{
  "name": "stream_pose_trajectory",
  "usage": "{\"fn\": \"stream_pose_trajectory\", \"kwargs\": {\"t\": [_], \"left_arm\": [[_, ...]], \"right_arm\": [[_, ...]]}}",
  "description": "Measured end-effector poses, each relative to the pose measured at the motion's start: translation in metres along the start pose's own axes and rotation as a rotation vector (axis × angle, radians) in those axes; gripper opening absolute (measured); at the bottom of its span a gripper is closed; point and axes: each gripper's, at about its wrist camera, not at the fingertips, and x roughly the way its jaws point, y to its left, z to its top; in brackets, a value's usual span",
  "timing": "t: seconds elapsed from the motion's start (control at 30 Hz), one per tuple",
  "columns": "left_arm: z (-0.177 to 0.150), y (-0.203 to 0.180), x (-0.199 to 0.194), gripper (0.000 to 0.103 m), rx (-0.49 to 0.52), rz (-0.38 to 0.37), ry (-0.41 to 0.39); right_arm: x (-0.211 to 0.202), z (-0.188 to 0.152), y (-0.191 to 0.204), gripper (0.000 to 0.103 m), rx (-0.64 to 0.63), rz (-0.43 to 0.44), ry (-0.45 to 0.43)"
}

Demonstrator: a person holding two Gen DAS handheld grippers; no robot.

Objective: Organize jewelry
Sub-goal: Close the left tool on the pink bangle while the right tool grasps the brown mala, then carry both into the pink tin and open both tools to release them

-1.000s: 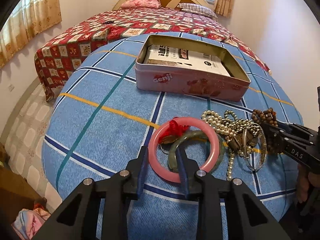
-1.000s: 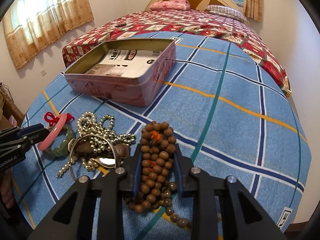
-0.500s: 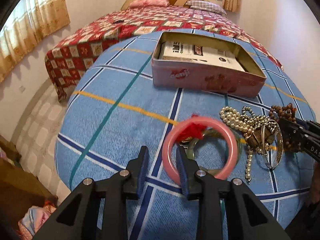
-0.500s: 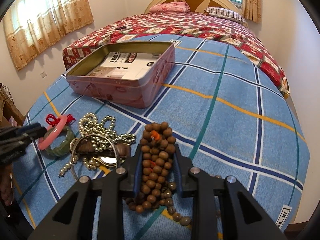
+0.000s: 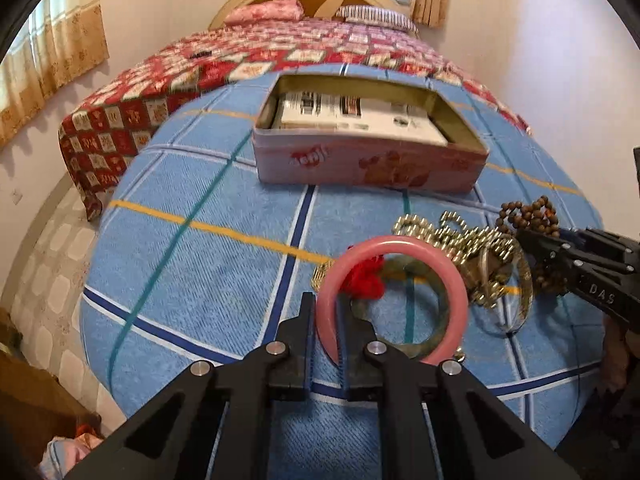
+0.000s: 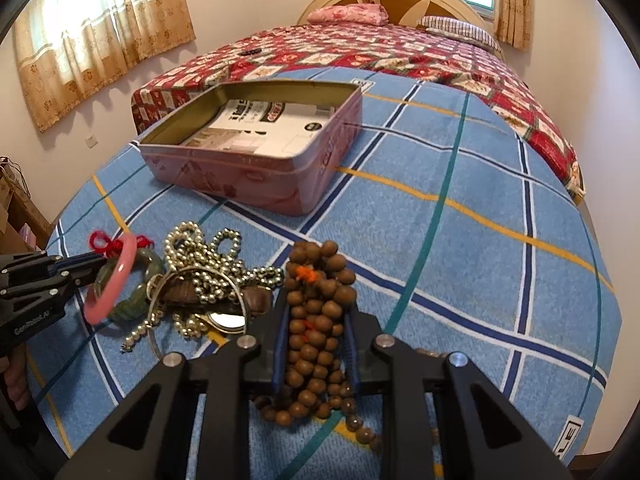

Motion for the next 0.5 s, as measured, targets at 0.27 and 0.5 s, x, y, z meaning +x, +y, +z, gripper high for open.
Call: {"fn": "stream_pose_trajectory", "kwargs": {"t": [0.27, 0.5], "left_arm": [[0.024, 0.0, -0.035, 0.009, 0.014, -0.004, -0.123], [0.042, 0.001, -0.029, 0.009, 0.037, 0.0, -0.143]], "right_arm": [[-0.016, 0.009, 0.0, 0.025, 0.003, -0.001, -0.055], [-0.019, 0.021, -0.002, 0.025, 0.005, 0.014, -0.076]]}}
